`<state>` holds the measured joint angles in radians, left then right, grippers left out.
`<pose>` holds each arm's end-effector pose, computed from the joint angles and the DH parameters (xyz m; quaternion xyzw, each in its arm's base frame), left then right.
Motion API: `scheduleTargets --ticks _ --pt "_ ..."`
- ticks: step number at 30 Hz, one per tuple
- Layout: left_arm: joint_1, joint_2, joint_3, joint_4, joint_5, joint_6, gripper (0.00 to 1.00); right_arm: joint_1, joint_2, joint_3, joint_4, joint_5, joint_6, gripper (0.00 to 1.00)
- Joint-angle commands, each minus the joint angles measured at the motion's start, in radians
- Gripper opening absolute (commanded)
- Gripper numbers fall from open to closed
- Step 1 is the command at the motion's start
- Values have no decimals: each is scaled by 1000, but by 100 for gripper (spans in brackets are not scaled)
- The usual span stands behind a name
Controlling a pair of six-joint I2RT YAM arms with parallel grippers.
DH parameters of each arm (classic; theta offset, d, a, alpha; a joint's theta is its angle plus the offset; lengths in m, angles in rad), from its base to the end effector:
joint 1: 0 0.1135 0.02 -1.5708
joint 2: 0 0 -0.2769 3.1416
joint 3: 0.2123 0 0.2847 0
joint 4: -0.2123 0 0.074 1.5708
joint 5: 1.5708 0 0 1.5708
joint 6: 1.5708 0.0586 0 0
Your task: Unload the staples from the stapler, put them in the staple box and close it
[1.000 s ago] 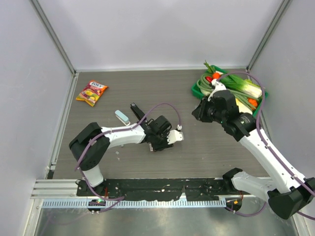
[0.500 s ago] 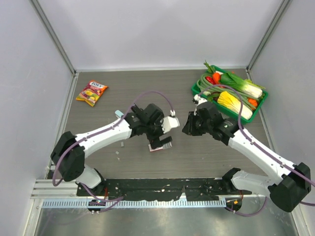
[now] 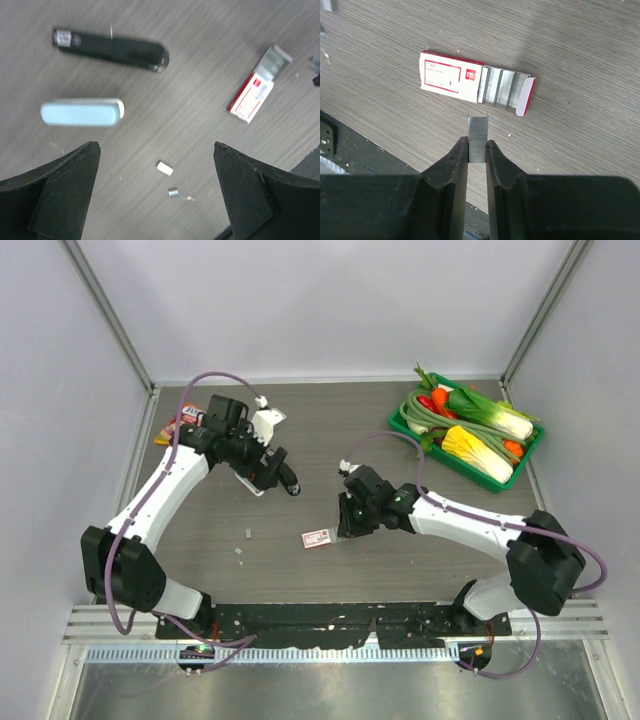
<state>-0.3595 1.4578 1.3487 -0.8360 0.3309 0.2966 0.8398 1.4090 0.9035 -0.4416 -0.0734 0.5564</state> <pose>0.3188 -0.1402 0.3131 0.3504 0.8721 -0.1662 0.2985 0.2140 0.2451 0.1970 -0.1455 0.9400 0.2238 0.2124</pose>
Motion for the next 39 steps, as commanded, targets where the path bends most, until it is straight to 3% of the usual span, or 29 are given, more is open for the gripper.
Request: scheduleTargets --ticks 1,20,39 --pt "51 -92 -106 -48 51 -17 100 18 44 34 66 -14 -15 15" --pt "94 -129 -161 -2 40 -50 100 22 194 55 78 -91 -69 14" --pt "99 -155 -184 14 34 -48 100 22 243 158 -80 -85 -81 14"
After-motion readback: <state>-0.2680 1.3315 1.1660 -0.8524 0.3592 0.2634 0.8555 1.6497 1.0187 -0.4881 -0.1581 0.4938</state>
